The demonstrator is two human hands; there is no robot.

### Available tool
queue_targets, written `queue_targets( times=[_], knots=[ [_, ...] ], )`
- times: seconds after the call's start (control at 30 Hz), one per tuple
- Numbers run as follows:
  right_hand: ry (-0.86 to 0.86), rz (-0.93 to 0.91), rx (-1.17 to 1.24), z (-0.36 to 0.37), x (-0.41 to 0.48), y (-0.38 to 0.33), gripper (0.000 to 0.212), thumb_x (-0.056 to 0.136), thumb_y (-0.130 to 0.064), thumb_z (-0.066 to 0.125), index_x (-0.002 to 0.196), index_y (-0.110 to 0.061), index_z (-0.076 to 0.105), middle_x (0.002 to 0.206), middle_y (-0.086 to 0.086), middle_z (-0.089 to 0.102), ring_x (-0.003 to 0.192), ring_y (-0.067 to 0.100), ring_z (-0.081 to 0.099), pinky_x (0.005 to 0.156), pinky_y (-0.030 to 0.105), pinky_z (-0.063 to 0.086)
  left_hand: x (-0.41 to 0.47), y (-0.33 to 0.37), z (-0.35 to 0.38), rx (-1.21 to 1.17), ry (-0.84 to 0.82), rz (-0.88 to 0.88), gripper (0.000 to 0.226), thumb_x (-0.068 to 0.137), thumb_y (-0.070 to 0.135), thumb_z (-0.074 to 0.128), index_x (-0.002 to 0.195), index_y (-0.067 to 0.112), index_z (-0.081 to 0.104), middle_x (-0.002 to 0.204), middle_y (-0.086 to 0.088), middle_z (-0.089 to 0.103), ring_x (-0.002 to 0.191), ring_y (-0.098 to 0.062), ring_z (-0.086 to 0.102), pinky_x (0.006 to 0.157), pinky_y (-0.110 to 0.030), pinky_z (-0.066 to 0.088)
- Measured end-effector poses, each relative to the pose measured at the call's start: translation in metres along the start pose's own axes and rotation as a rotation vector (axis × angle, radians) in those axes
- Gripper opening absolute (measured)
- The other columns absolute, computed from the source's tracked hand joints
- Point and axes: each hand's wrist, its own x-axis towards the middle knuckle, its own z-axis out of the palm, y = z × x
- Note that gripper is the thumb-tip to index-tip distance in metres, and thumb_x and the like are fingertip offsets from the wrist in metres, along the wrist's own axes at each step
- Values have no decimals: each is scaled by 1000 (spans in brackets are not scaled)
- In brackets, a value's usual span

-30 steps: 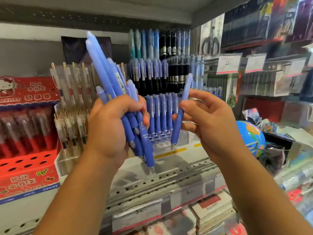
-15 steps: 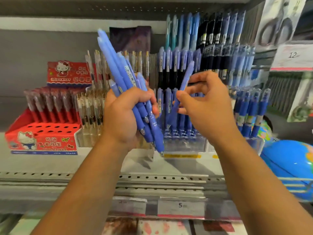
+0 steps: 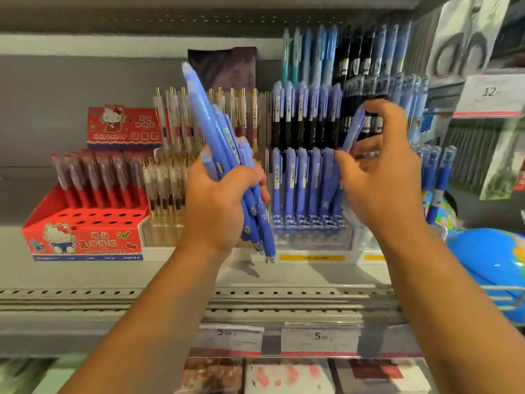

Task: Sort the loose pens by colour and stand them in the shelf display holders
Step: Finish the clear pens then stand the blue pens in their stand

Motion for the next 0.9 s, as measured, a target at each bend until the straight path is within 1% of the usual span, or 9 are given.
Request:
queue_targets(
  times=[0.1,0.23,0.3,0.37,0.47,0.63,0.77,0.83,0.9],
  knots=[
    [-45,-2,-64,3,-6,1,60,91,-10,66,134,-41,37,81,-6,57,68,11,61,61,31,51,-3,1,0,20,-13,3,20,77,11,61,88,-4,54,56,-1,56,50,-18,57,50,-27,50],
    [-33,47,-39,4,-8,1,61,90,-14,69,135,-40,36,81,-9,58,67,6,63,62,23,53,-6,2,0,36,-42,-24,19,80,11,62,89,-4,55,55,-2,57,51,-17,58,52,-24,50],
    [-41,81,50,7,-10,-3,62,91,-17,70,137,-39,35,86,-6,60,69,9,66,69,37,60,-6,3,-1,44,-27,-16,15,84,6,62,91,-5,56,55,-2,57,51,-17,58,52,-24,50],
    [-49,69,92,14,-10,-11,63,92,-18,69,139,-37,33,89,-3,60,70,12,68,69,43,60,-4,2,-2,38,9,-8,20,80,10,62,92,-5,56,55,-2,56,51,-17,58,51,-25,50],
    [-90,33,94,25,-9,-21,67,92,-18,70,143,-35,30,88,-5,60,67,11,68,66,41,60,-3,0,-2,55,20,2,27,78,14,63,97,-5,58,54,-2,57,50,-16,58,50,-24,50],
    [-185,-30,3,40,-12,-30,64,91,-19,70,141,-33,33,87,-6,60,63,8,66,67,38,58,-4,-2,-3,108,-1,1,14,88,3,62,100,1,57,54,0,57,50,-17,58,50,-25,50],
    [-252,-61,-76,45,-11,-29,61,90,-16,71,133,-35,32,77,2,59,63,13,63,60,34,55,-6,-1,0,154,-41,-11,9,82,14,61,89,15,57,57,0,56,54,-22,56,51,-35,54],
    [-316,-57,-90,48,-13,-27,59,89,-15,70,129,-36,32,72,3,60,60,13,61,54,27,51,-7,1,1,149,-62,2,7,82,14,60,87,17,56,58,-3,55,55,-24,55,52,-36,53],
    [-389,-53,-112,50,-15,-25,57,90,-12,68,126,-36,31,69,7,62,57,16,60,50,28,50,-9,0,3,158,-69,-4,12,86,11,62,86,21,57,59,-1,56,55,-22,55,52,-37,53]
  ],
)
